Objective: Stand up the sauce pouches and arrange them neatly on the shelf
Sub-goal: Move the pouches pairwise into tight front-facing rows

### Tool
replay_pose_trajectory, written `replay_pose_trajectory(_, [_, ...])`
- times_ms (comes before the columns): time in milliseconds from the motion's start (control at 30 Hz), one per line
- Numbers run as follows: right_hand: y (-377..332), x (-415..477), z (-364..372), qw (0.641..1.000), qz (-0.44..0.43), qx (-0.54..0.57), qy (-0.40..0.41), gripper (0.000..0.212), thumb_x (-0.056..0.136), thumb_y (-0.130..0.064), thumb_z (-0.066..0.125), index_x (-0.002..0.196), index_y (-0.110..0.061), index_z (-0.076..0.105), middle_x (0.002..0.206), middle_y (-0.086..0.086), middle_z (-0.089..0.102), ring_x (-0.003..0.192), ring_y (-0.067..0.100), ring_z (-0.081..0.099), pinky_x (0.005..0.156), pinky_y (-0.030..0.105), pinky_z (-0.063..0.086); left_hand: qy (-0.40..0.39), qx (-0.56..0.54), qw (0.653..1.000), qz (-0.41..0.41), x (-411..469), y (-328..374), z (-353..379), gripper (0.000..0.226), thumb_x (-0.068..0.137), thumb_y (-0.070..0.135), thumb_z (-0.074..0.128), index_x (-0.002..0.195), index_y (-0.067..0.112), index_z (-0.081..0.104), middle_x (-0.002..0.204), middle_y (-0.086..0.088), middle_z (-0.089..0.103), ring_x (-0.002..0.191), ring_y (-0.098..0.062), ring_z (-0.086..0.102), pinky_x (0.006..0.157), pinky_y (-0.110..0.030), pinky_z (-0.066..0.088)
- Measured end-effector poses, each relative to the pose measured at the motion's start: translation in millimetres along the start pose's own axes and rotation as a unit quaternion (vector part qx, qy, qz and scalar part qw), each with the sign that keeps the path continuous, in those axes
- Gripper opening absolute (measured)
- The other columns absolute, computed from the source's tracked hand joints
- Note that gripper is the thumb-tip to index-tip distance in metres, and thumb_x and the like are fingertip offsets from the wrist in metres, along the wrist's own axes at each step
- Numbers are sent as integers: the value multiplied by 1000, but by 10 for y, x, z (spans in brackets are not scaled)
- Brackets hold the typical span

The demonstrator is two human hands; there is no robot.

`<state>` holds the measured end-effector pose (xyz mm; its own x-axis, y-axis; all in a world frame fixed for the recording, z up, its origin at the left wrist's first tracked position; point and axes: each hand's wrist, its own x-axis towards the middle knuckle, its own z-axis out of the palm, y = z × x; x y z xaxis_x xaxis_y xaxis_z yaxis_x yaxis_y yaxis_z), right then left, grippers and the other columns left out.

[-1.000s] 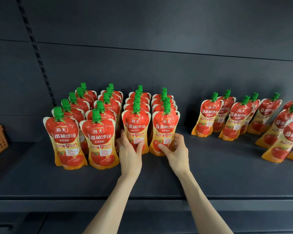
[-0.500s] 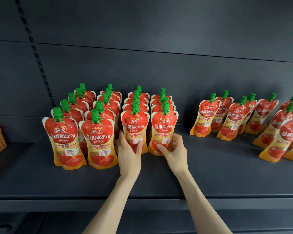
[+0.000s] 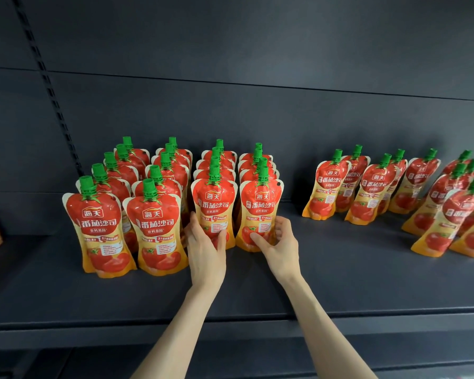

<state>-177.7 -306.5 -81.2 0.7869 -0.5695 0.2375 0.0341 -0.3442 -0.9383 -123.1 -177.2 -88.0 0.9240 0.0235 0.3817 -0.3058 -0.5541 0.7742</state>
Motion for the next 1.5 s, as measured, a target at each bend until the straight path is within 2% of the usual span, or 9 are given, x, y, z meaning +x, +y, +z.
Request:
replay_pose_trajectory(200, [-14, -13, -2, 1000, 0, -3, 3, 48, 79, -25, 74, 114, -27, 42, 107, -14, 56, 92, -7, 55, 67, 3, 46, 0, -6, 1000, 0, -5, -15, -5, 73, 87, 31, 62, 144, 6, 23, 140, -18, 41, 130, -31, 40, 101, -40, 40])
replay_pose_trajectory(500, [-15, -14, 5, 1000, 3, -2, 6, 49, 79, -25, 75, 116, -26, 43, 110, -11, 57, 94, 0, 57, 76, 8, 46, 2, -7, 1000, 2, -15, -2, -16, 73, 86, 31, 63, 143, 5, 24, 139, -18, 41, 130, -31, 41, 101, -41, 40])
replay_pose_trajectory(700, [-4, -72, -64, 999, -7, -38, 9, 54, 81, -25, 72, 128, -18, 45, 114, -13, 54, 103, 2, 52, 78, 7, 41, -2, -1, 1000, 21, -112, -5, -70, 75, 87, 29, 63, 144, 3, 22, 143, -20, 36, 133, -32, 36, 102, -40, 39])
replay_pose_trajectory(900, [43, -142, -345, 993, -36, -98, 57, 30, 89, -24, 63, 117, -15, 59, 114, -6, 60, 106, 8, 55, 92, 25, 45, 9, -46, 990, 131, -381, 89, -70, 47, 84, 16, 66, 126, 1, 49, 131, -18, 46, 125, -30, 44, 96, -36, 45])
replay_pose_trajectory(1033, [-44, -18, -769, 989, -61, -98, 97, 15, 90, -20, 62, 105, -17, 64, 104, -4, 65, 97, 7, 60, 85, 22, 47, -16, -105, 975, 196, -403, 479, 59, 23, 86, 15, 64, 106, 5, 61, 111, -7, 56, 107, -13, 50, 85, -20, 44])
replay_pose_trajectory(1133, [-151, 215, -1158, 983, -78, -97, 134, 9, 91, -19, 61, 99, -20, 64, 97, -5, 67, 86, 5, 61, 74, 16, 48, -32, -144, 960, 237, -314, 892, 283, 17, 88, 19, 57, 101, 10, 61, 103, 4, 55, 95, -3, 49, 80, -17, 46])
replay_pose_trajectory(1233, [-200, 524, -1539, 977, -100, -103, 155, 12, 92, -19, 59, 103, -18, 64, 97, -9, 66, 89, 4, 60, 77, 18, 47, -47, -157, 951, 261, -185, 1304, 616, 19, 88, 21, 54, 104, 12, 61, 104, 4, 55, 94, -11, 56, 77, -27, 52])
replay_pose_trajectory(1367, [-183, 965, -2020, 965, -131, -143, 174, 20, 92, -20, 59, 111, -18, 62, 106, -11, 59, 107, 12, 53, 93, 36, 46, -37, -150, 958, 241, 20, 1781, 1123, 24, 88, 16, 60, 112, 9, 58, 113, -4, 54, 104, -17, 56, 86, -26, 48])
replay_pose_trajectory(1500, [-146, 1335, -2372, 954, -173, -185, 162, 33, 91, -19, 59, 124, -15, 55, 124, -3, 57, 122, 17, 43, 102, 33, 36, -19, -114, 969, 218, 237, 2128, 1526, 43, 87, 19, 62, 126, 6, 50, 126, -11, 52, 119, -24, 48, 97, -37, 43])
